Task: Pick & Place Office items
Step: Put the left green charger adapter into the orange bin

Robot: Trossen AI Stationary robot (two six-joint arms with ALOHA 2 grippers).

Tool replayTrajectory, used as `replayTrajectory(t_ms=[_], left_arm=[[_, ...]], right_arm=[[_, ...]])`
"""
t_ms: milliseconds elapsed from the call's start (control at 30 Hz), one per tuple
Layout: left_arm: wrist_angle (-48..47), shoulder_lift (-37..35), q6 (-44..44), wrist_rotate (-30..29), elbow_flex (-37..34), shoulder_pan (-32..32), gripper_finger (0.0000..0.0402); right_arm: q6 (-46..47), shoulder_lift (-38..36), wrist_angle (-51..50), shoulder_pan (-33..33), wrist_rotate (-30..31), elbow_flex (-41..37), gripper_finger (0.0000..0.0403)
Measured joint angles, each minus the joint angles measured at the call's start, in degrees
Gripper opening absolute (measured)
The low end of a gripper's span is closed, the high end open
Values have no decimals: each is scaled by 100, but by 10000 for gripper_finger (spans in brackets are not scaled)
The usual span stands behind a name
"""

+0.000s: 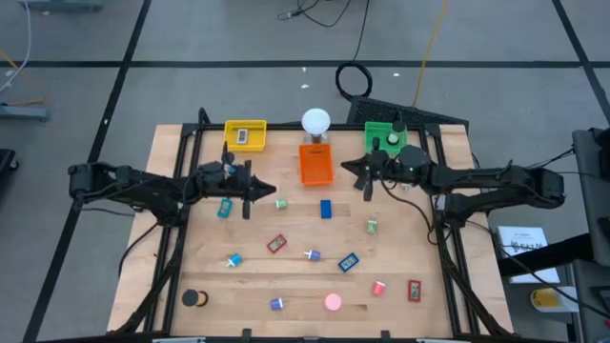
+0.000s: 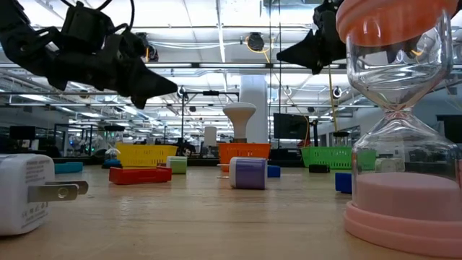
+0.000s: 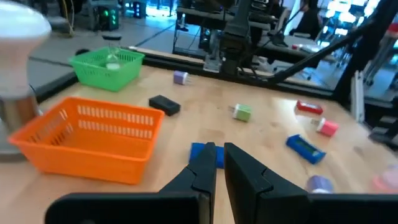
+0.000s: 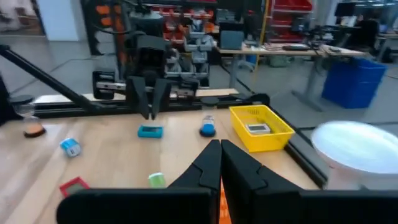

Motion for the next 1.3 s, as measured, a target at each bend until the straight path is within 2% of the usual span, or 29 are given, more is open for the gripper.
replayTrajectory(t_ms=[67,133,267,367,467,733,933,1133,1300], left_arm=[[-128,0,-62,-105,1,-137,31],[-496,0,-26,-477,28,-329,31],[-1924,0,83,-1190,408,-668,34],[-3111,2,-16,-1471,842,-951,57],[-3770,2,-29,-1847,1124,-1294,96],[-3707,207,-32,-2697,1143,-1816,219],[-3162,932,292,-2854,1139,-1727,287],[-2368,1701,820,-2885,1143,-1522,303],[-2014,2097,990,-2851,1143,-1354,278]], right_arm=[[0,151,137,0,-83,0,1],[-2,284,270,0,-91,0,1],[-9,349,391,-11,-72,2,1],[-4,349,426,-11,-72,2,1],[-5,349,484,-11,-72,2,1],[-4,349,470,-11,-72,2,1],[-4,347,470,-9,-72,2,0],[-6,347,468,-9,-72,2,0],[-13,347,469,-7,-72,7,0]])
